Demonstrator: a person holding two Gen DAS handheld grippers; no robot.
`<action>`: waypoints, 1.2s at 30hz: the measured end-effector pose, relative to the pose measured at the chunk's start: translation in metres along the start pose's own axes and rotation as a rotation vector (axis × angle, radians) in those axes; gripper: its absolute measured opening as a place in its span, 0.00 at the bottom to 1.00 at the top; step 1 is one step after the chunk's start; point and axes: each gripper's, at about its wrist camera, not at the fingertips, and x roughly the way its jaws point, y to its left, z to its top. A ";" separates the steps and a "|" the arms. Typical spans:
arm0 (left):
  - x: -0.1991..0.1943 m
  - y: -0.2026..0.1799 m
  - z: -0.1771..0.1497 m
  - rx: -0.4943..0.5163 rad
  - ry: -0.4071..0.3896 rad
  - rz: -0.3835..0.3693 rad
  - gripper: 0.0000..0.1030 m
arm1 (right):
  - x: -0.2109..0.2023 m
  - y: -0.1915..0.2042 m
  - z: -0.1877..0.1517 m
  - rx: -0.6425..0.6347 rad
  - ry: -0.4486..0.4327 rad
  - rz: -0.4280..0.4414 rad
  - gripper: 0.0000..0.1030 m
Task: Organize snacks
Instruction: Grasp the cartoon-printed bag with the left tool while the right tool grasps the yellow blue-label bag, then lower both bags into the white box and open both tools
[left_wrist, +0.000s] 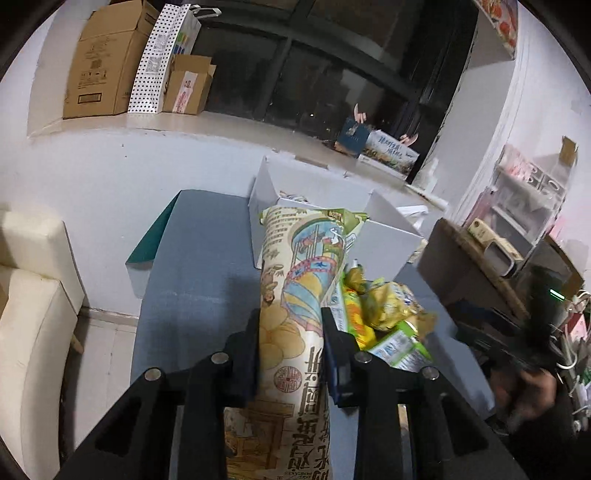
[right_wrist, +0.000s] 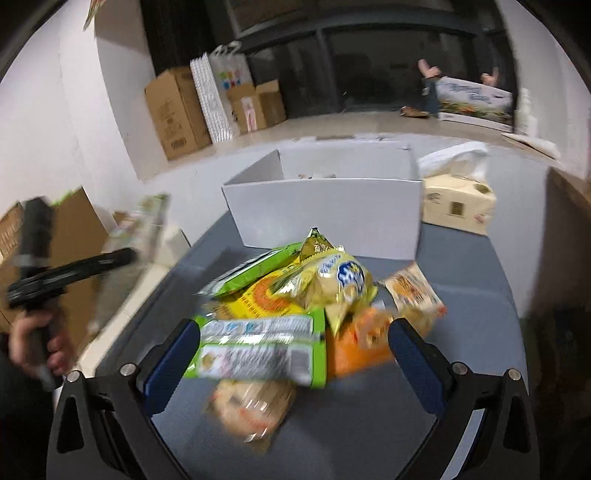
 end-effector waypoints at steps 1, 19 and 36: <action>-0.005 0.000 -0.002 0.002 -0.006 -0.001 0.31 | 0.018 -0.004 0.009 -0.033 0.030 -0.012 1.00; -0.005 0.002 -0.004 0.014 -0.016 -0.049 0.31 | 0.074 -0.030 0.029 -0.072 0.118 0.058 0.52; 0.094 -0.065 0.177 0.022 -0.114 -0.092 0.31 | 0.013 -0.052 0.149 0.108 -0.154 -0.040 0.52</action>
